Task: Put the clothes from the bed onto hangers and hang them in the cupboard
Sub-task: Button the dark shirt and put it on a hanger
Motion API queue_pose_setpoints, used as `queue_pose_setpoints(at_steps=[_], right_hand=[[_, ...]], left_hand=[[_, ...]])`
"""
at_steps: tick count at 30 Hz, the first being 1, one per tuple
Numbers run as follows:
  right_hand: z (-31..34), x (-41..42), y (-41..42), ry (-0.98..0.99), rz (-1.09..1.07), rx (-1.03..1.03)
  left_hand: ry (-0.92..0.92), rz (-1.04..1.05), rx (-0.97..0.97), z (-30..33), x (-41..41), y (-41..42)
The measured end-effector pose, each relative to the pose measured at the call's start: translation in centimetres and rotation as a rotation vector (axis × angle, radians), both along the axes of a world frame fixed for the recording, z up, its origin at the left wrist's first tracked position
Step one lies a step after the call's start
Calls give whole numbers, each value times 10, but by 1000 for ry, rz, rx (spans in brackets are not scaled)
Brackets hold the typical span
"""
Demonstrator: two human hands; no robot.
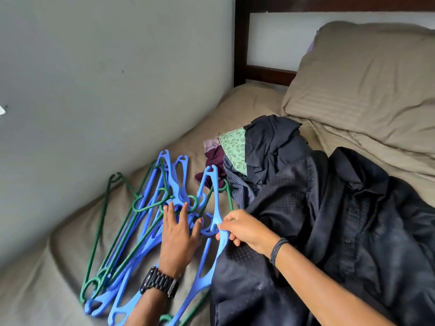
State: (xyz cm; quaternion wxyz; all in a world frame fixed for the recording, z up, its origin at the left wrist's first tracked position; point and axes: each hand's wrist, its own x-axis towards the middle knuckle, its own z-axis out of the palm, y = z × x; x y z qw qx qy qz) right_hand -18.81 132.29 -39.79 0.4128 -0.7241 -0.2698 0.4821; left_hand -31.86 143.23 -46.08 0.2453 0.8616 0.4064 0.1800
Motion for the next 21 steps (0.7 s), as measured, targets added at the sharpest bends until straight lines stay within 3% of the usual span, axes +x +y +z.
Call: queue_pose_setpoints(at_steps=[9,12,14,18,21], right_hand=[[10,-5,-13,193,-5,264],[6,-5,-21,188,-9,319],[2,-5,-24,155,-16,334],[-6,-4,-33,119,-57,323],[-10,-3,-39,59,-71,314]], left_hand=[[-428,208,134,10,-4,-12],[-387,201,195,11,-7,-15],[-268,132,198,7,-10,-12],[-27,93,-10,7,-12,3],[-97,92,-39,16,-11,15]])
